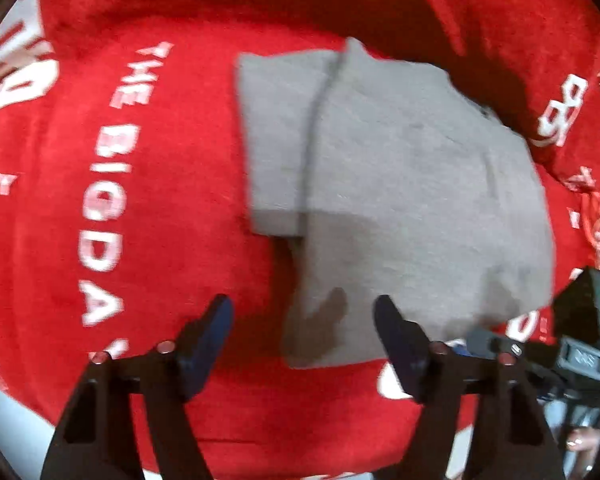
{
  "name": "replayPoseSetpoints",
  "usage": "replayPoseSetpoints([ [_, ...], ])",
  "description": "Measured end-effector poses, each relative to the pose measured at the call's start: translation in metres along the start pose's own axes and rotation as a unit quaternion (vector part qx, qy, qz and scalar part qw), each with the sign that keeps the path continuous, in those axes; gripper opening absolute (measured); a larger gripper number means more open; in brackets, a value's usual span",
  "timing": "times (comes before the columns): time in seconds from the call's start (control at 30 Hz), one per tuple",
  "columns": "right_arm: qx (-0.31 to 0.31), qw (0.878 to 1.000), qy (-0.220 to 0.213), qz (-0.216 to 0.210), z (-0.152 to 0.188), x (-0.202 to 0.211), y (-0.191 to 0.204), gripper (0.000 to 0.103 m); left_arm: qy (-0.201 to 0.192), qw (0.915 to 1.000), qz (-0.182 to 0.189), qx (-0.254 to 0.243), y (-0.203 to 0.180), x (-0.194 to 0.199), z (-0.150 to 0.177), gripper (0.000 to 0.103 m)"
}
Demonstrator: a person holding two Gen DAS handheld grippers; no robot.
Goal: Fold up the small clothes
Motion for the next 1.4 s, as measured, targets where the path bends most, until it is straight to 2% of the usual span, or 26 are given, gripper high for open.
replayPoseSetpoints([
  [0.1,-0.047,0.998,-0.027,-0.037,-0.005,0.002,-0.006,0.066,0.02,0.9995,0.024,-0.004,-0.011,-0.016,0.001,0.041],
  [0.13,-0.058,0.997,-0.032,-0.043,-0.007,0.002,-0.007,0.066,0.023,0.9993,0.028,-0.005,-0.013,-0.02,0.001,0.023],
  [0.17,-0.065,0.996,-0.037,-0.047,-0.009,0.003,-0.007,0.053,0.021,0.9994,0.026,-0.009,-0.014,-0.02,-0.001,0.008],
  [0.2,-0.068,0.996,-0.041,-0.045,-0.011,0.004,-0.006,0.032,0.014,0.9994,0.026,-0.019,-0.017,-0.019,-0.001,0.008],
  [0.23,-0.056,0.997,-0.037,-0.026,-0.014,0.005,-0.002,0.008,0.008,0.9991,0.036,-0.022,-0.017,-0.015,-0.001,0.008],
  [0.3,-0.008,0.999,-0.038,0.015,-0.016,0.011,0.009,0.008,-0.006,0.9983,0.048,-0.034,-0.018,-0.006,0.003,0.008],
  [0.4,0.06,0.996,-0.036,0.055,-0.007,0.016,0.023,0.007,-0.012,0.9979,0.042,-0.047,-0.017,0.001,0.007,0.008],
  [0.57,0.051,0.995,-0.017,0.089,-0.003,0.004,0.008,0.007,0.016,0.9988,0.014,-0.044,-0.004,-0.019,0.022,0.007],
  [0.67,0.065,0.992,-0.002,0.108,-0.005,0.003,0.008,0.008,0.017,0.9982,0.005,-0.058,-0.004,-0.017,0.027,0.008],
  [0.77,0.093,0.987,0.024,0.125,-0.001,0.01,0.012,0.008,0.01,0.997,-0.005,-0.077,-0.007,-0.005,0.028,0.008],
  [0.87,0.136,0.982,0.039,0.127,0.005,0.025,0.022,0.008,-0.015,0.9964,-0.015,-0.083,-0.007,0.017,0.021,0.008],
  [1.03,0.205,0.963,-0.016,0.172,-0.012,0.068,0.042,0.008,-0.053,0.9966,-0.018,-0.061,-0.008,0.039,-0.011,0.008],
  [1.17,0.184,0.958,-0.068,0.208,-0.052,0.093,0.038,0.008,-0.08,0.996,-0.022,-0.034,-0.02,0.035,-0.052,0.008],
  [1.27,0.168,0.951,-0.103,0.24,-0.08,0.106,0.032,0.008,-0.08,0.996,-0.027,-0.029,-0.03,0.022,-0.072,0.008],
  [1.4,0.162,0.941,-0.126,0.269,-0.103,0.116,0.026,0.008,-0.089,0.9936,-0.063,-0.029,-0.044,-0.002,-0.095,0.008],
])
Point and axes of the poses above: each gripper's, at about its wrist camera, not at the fingertips, and x roughly against the way its jaws point, y to its left, z to its underside, the point moved 3 cm from there along -x, roughly the way its jaws point, and after that the axes turned 3 degrees about x, right-handed, at the moved point
